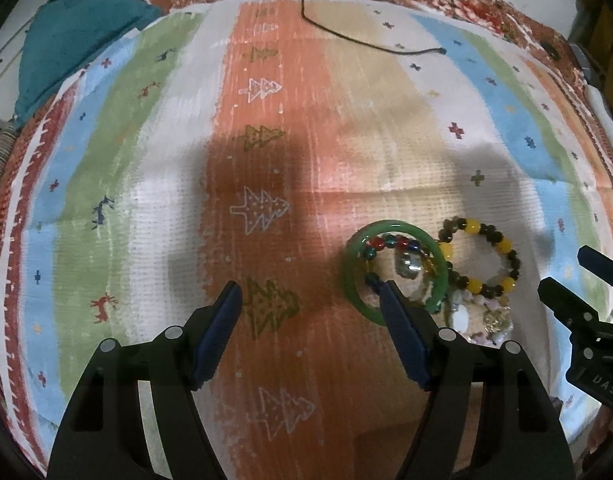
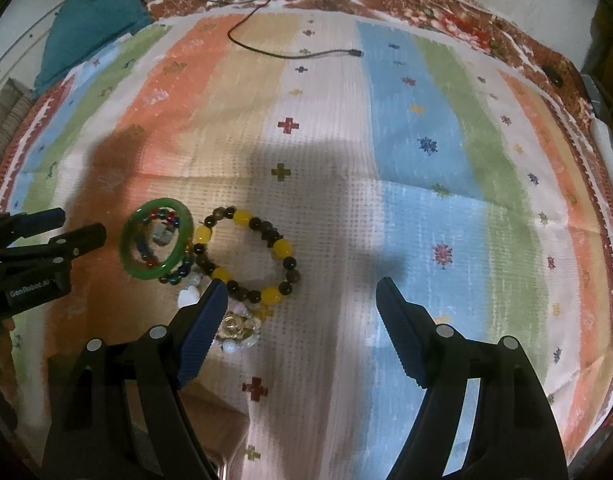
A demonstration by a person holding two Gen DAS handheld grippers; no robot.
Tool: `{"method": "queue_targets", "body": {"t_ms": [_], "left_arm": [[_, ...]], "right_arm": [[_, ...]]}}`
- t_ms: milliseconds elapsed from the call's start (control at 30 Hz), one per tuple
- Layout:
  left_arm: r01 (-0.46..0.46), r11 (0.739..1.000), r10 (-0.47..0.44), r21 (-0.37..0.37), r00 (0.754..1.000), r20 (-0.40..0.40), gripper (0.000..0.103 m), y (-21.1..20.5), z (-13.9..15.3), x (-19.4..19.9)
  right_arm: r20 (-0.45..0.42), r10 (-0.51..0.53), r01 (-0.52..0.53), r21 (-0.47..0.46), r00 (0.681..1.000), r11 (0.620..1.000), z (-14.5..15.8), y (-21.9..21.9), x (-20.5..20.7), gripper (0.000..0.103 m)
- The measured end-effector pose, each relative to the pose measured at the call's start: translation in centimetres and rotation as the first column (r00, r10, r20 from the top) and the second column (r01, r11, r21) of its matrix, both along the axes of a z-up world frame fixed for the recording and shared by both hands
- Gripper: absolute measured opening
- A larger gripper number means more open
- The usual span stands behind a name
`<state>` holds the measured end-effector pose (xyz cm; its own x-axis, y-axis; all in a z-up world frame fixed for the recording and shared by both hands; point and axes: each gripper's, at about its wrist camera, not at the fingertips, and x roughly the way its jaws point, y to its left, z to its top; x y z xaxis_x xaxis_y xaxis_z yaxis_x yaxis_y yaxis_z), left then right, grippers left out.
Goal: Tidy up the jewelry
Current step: 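Move both tools back toward the green bangle and yellow-black bracelet, then grasp the green jade bangle with left tool while right tool grasps yellow-black bead bracelet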
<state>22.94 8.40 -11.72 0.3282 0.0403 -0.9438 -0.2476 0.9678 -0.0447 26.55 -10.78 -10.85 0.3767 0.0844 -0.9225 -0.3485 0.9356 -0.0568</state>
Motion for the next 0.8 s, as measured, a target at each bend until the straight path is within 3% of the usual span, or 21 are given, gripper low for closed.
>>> {"method": "queue_targets", "body": {"t_ms": [600, 667, 800], "left_arm": [[0.027, 1.0, -0.026, 0.01, 0.998, -0.061, 0.069, 0.3, -2.9, 1.9], [0.028, 0.999, -0.027, 0.021, 0.998, -0.065, 0.069, 0.3, -3.2, 2.0], [0.041, 0.998, -0.037, 0.044, 0.996, -0.075, 0.069, 0.2, -3.6, 2.2]], "right_arm": [[-0.055, -0.006, 0.004, -0.04, 0.998, 0.999, -3.5, 0.7, 2.3, 0.076], [-0.064, -0.008, 0.005, -0.045, 0.998, 0.999, -4.0, 0.7, 2.5, 0.064], [-0.057, -0.004, 0.001, -0.053, 0.998, 0.999, -4.4, 0.6, 2.8, 0.058]]}}
